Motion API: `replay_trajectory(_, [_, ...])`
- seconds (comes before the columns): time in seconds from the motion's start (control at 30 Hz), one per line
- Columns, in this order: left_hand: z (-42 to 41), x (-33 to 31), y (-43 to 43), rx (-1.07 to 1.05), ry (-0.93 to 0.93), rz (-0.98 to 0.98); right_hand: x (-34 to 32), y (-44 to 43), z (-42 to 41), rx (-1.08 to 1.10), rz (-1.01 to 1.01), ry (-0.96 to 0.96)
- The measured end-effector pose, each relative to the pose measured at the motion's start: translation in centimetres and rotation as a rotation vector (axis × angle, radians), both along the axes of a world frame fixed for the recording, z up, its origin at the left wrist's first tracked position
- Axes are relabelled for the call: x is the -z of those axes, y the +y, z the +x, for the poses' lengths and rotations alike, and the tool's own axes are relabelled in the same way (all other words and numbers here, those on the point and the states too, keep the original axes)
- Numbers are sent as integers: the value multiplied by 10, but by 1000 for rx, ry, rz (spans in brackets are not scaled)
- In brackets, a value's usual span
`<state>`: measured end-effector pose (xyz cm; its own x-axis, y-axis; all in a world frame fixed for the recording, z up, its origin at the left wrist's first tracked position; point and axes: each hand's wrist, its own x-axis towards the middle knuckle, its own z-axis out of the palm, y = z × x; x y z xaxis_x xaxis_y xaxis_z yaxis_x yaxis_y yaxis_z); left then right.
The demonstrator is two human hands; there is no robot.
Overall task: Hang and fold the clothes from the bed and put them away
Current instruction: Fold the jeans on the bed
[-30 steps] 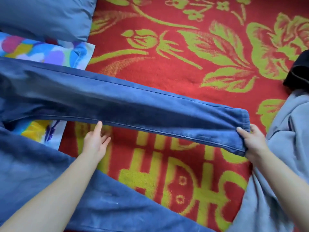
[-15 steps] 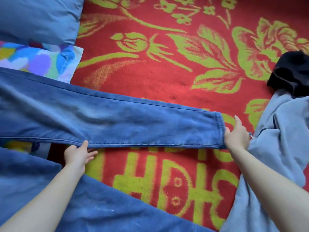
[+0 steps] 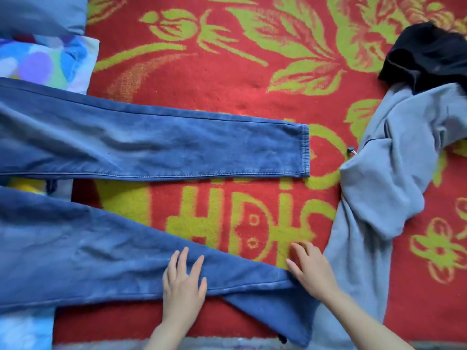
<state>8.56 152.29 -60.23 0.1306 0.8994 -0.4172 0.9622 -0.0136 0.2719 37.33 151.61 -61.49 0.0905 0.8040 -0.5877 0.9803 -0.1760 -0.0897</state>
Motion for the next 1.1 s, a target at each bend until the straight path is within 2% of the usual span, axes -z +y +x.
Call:
replay_trajectory(0.07, [9,-1,-25,17,24,-112,1,-20,11,-56,-136,-36])
replay_trajectory(0.13, [10,-5,-39,28,57,-166,-1,-26,18,-67,-240,9])
replay_trajectory(0.23, [0,-6,-50,33,112,-186,-10,-24,26,-109,-371,114])
replay_trajectory(0.27, [-5,-7,-52,21,134,-182,-15,-24,29,-156,-352,118])
replay_trajectory(0.33, [-19,-4,-50,-25,178,-145,-22,-26,35,-166,-243,140])
replay_trajectory(0.5, [-54,4,-44,-170,243,-79,-33,-30,49,248,31,292])
replay_trajectory(0.57, [-62,2,-38,-187,225,-24,-48,-29,47,283,214,353])
replay_trajectory(0.73, [-78,-11,-18,-235,91,262,-100,-7,46,-259,1085,288])
replay_trajectory(0.8, [-84,-19,-19,-185,43,328,-111,-2,56,-419,1262,186])
replay_trajectory(0.83, [-86,-21,-23,-133,49,312,-111,-5,63,-484,1284,139])
replay_trajectory(0.87, [-87,-21,-27,-71,70,279,-107,-12,68,-542,1250,105])
replay_trajectory(0.93, [-86,-16,-40,29,152,161,-95,-34,75,-662,1000,50])
replay_trajectory(1.03, [-74,-6,-52,90,330,-166,-60,-68,75,-678,345,-113])
replay_trajectory(1.07, [-70,-2,-56,78,354,-223,-51,-74,72,-577,99,-162])
replay_trajectory(1.1, [-64,-2,-57,28,354,-251,-41,-79,69,-478,-41,-177])
